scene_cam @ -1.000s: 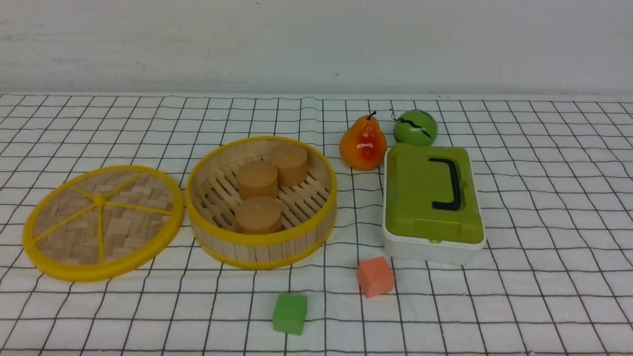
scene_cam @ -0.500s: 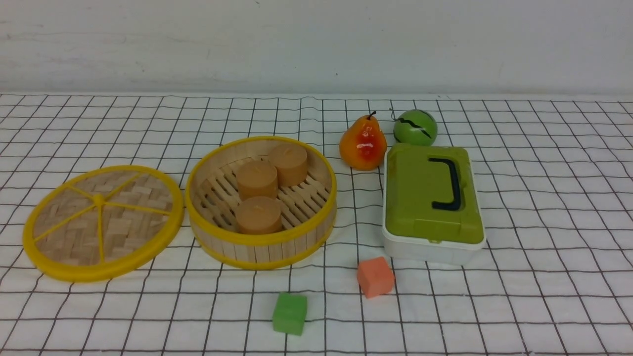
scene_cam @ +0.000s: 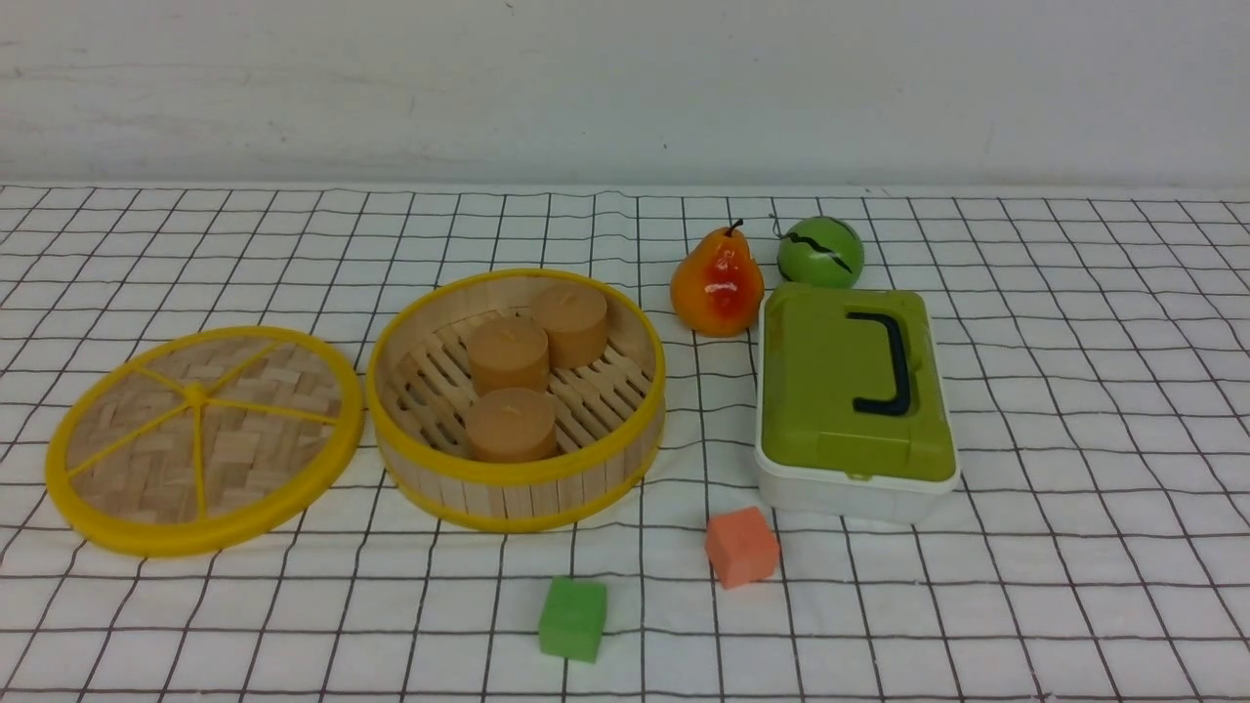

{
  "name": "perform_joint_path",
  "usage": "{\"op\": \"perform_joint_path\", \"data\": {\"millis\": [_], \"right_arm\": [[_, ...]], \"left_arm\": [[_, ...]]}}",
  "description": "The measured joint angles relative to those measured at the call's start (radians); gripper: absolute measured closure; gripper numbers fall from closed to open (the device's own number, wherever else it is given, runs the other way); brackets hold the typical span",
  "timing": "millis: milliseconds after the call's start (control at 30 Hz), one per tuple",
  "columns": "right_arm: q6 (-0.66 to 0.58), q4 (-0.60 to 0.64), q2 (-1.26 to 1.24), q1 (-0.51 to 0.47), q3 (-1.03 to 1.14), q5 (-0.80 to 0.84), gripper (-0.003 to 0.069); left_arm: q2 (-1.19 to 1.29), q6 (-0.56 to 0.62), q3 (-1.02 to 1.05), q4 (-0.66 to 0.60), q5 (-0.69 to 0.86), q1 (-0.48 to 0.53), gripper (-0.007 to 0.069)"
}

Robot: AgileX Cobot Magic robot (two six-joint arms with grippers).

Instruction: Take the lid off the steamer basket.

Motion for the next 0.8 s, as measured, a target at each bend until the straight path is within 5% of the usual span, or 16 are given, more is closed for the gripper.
{"op": "perform_joint_path", "data": {"millis": [800], "right_arm": [[0.000,0.000,0.000,0.000,0.000,0.000,0.0419]], "left_arm": [[0.000,0.000,0.000,0.000,0.000,0.000,0.0612]]}}
